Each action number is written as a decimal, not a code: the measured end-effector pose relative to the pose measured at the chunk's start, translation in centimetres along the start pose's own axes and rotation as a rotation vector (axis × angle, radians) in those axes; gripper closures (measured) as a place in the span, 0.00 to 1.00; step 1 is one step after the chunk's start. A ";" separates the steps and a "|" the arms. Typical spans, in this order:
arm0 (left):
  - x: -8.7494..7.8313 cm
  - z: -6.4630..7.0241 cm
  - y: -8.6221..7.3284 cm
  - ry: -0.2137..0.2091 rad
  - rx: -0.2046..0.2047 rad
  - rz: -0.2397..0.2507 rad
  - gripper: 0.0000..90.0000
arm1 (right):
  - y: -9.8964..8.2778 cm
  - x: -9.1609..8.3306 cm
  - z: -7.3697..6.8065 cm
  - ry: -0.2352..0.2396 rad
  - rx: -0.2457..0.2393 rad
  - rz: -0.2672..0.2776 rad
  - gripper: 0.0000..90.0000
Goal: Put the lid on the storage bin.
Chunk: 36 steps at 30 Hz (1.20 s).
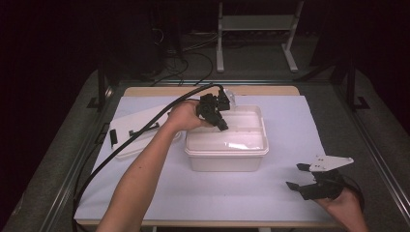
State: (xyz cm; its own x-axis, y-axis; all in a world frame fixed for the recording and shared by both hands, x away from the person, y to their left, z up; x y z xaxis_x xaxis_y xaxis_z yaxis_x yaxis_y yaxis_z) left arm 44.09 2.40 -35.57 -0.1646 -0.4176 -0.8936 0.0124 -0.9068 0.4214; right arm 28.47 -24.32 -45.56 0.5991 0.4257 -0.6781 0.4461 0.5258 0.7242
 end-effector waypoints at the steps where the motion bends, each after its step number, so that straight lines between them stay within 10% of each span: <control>1: 0.1 0.0 -0.1 -0.002 -0.003 0.007 0.99 | 0.0 0.0 0.0 0.001 0.001 -0.001 0.27; 23: 0.0 0.0 -0.3 -0.001 -0.005 0.009 0.91 | 0.0 0.0 -0.1 0.004 0.000 0.000 0.27; 36: -3.9 0.9 -1.2 0.052 -0.001 0.059 0.83 | 0.0 0.2 -0.1 0.001 -0.003 -0.006 0.27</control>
State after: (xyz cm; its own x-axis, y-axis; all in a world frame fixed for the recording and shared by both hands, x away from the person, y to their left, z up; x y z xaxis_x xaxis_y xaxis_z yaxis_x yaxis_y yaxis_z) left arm 43.86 5.17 -32.42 -0.1120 -0.4729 -0.8740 0.0211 -0.8805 0.4737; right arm 28.55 -24.18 -45.77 0.5962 0.4232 -0.6822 0.4475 0.5303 0.7201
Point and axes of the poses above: each handheld gripper's, and its own axes: x roughly forward along the jaws, y roughly out of its top, z roughly to its right, the point moved 6 cm from there along x, roughly forward along the jaws, and after that the axes turned 9 degrees about -y, right-handed, at the moved point
